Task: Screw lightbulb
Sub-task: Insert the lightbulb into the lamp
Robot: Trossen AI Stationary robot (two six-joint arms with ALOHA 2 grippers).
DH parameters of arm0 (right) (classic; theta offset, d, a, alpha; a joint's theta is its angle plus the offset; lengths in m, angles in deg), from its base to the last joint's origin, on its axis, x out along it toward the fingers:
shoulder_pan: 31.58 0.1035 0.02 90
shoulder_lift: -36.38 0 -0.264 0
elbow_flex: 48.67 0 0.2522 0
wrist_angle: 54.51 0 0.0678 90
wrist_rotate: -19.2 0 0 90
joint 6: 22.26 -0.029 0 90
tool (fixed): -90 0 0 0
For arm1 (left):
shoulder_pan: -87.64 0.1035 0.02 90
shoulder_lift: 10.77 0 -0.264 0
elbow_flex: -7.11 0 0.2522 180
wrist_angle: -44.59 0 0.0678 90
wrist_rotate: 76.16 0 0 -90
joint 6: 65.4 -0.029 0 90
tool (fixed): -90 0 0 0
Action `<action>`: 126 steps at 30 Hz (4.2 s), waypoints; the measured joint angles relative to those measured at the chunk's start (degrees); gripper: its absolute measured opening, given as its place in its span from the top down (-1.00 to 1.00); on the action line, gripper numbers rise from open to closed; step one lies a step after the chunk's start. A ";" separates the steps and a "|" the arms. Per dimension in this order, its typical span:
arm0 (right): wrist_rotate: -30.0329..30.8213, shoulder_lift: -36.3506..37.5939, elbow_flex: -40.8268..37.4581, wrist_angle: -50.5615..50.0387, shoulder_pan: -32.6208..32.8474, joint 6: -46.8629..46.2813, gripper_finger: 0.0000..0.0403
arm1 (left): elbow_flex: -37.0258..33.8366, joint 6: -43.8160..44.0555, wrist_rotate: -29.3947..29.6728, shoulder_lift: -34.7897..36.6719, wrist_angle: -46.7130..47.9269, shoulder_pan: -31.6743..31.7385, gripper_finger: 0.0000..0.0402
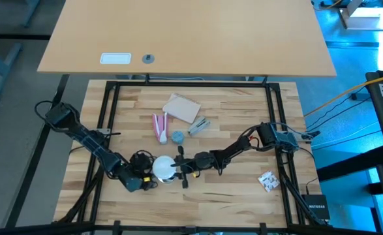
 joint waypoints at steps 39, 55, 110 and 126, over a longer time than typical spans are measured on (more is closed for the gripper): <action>0.55 0.00 0.00 -0.05 -0.09 0.06 0.18 | 0.04 -10.28 5.07 -1.28 -1.53 10.00 -0.10; -0.36 0.00 0.04 -0.21 0.01 -0.10 0.18 | 0.20 -2.56 3.14 -3.26 -1.36 5.79 -0.10; 0.23 0.00 0.04 -0.47 -0.11 0.01 0.18 | 5.05 2.35 9.14 10.90 19.92 0.07 -0.10; 0.24 0.00 0.02 -0.46 -0.09 0.03 0.18 | 5.05 2.96 -7.06 19.06 19.83 0.07 -0.10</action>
